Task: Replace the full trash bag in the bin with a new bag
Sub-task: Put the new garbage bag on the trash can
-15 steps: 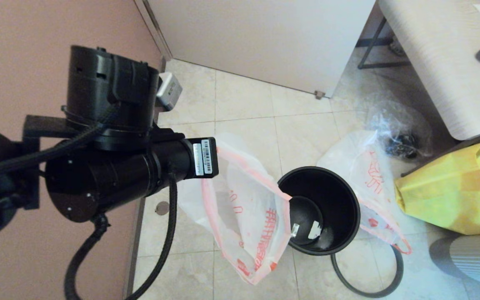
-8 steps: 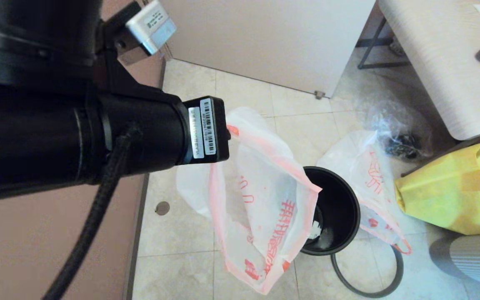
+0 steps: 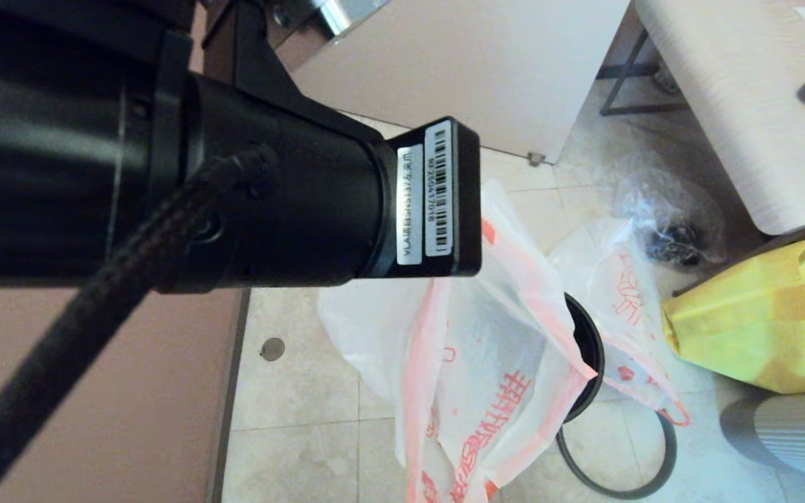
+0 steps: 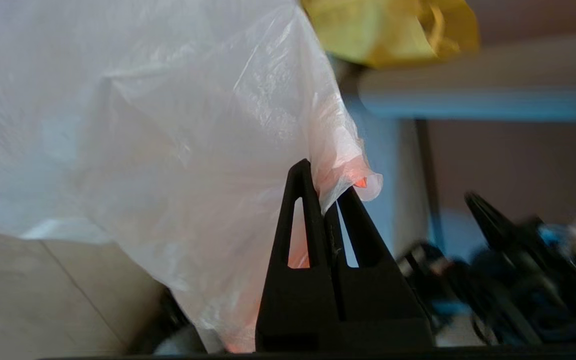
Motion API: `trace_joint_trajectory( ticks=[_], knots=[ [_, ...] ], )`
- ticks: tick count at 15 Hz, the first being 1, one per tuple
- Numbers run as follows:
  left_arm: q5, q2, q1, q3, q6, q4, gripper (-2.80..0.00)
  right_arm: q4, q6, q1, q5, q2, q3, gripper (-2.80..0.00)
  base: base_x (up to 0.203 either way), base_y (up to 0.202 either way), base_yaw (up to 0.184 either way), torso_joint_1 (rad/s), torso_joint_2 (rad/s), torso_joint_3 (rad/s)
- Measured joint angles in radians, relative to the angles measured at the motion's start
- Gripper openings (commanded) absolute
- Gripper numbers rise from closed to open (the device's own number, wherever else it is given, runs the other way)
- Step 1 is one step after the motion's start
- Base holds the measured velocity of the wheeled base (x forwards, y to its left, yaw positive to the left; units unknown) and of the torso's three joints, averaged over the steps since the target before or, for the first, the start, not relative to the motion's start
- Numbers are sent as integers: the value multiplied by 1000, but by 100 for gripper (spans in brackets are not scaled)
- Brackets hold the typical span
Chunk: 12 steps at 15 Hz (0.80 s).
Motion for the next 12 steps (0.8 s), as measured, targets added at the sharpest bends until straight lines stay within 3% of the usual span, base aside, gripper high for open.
trace_joint_trajectory(
  ticks=[8,12],
  knots=[
    [-9,16,-54,-129,-1,101,-280,0,0,0,0,0,0,-280,0,0,0,0,0,0],
    [-54,75,-60,-153,-3,98,-280,0,0,0,0,0,0,-280,0,0,0,0,0,0]
  ],
)
